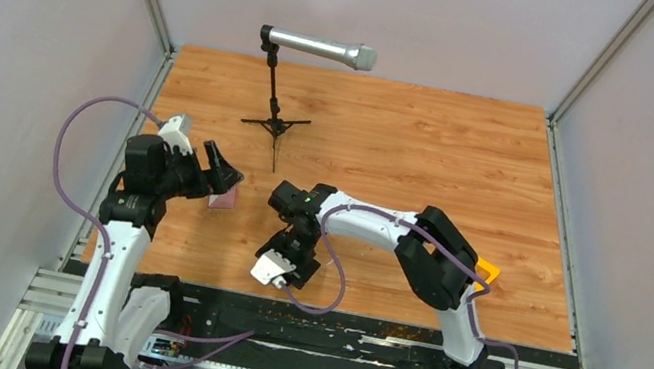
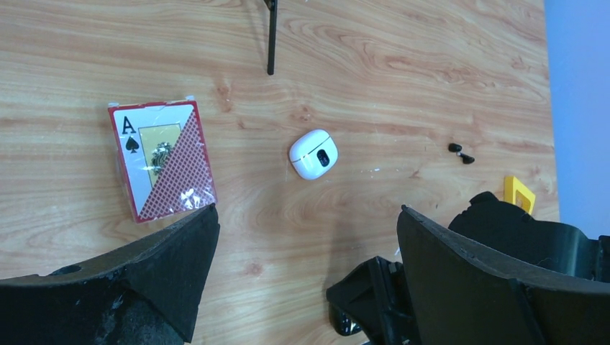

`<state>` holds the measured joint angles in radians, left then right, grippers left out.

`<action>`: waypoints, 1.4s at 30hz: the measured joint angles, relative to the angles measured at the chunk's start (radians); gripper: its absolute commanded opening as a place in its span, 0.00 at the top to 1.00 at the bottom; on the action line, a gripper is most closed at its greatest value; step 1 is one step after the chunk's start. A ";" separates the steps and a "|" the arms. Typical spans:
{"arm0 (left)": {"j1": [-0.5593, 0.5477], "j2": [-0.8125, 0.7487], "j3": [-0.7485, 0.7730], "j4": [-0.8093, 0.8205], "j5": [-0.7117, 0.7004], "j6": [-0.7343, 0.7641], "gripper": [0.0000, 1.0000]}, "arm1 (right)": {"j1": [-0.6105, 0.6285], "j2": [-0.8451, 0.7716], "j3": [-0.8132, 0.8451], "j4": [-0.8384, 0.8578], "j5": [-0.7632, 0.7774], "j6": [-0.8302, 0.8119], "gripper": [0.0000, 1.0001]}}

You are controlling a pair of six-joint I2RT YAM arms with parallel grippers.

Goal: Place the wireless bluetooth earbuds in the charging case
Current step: Pick up the charging case at the center of the board.

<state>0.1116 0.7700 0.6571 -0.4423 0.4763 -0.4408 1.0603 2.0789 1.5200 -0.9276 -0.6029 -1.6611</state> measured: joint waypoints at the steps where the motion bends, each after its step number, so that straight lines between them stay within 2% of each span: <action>1: 0.000 0.000 -0.003 0.002 0.003 -0.001 0.00 | 0.004 0.003 0.002 -0.011 -0.005 -0.006 0.33; 4: 0.000 0.003 -0.010 0.004 0.010 -0.003 0.00 | 0.010 0.014 0.013 -0.037 -0.024 -0.009 0.38; 8: 0.004 0.007 -0.010 0.005 0.017 -0.004 0.00 | 0.013 0.046 0.053 -0.068 -0.042 0.005 0.54; 12: 0.011 0.006 -0.010 0.005 0.023 -0.004 0.00 | 0.013 0.065 0.084 -0.083 -0.042 0.031 0.62; 18: 0.016 0.008 -0.010 0.005 0.032 -0.003 0.00 | 0.013 0.065 0.085 -0.074 -0.030 0.085 0.46; 32: 0.018 0.056 -0.010 0.064 0.159 0.000 0.03 | -0.027 0.028 0.036 -0.052 0.042 0.183 0.39; 42: 0.020 0.078 -0.010 0.079 0.175 0.000 0.03 | -0.038 0.004 0.008 -0.041 0.079 0.221 0.41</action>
<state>0.1314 0.8478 0.6476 -0.3630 0.6510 -0.4404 1.0222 2.0830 1.5284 -0.9688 -0.5243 -1.4403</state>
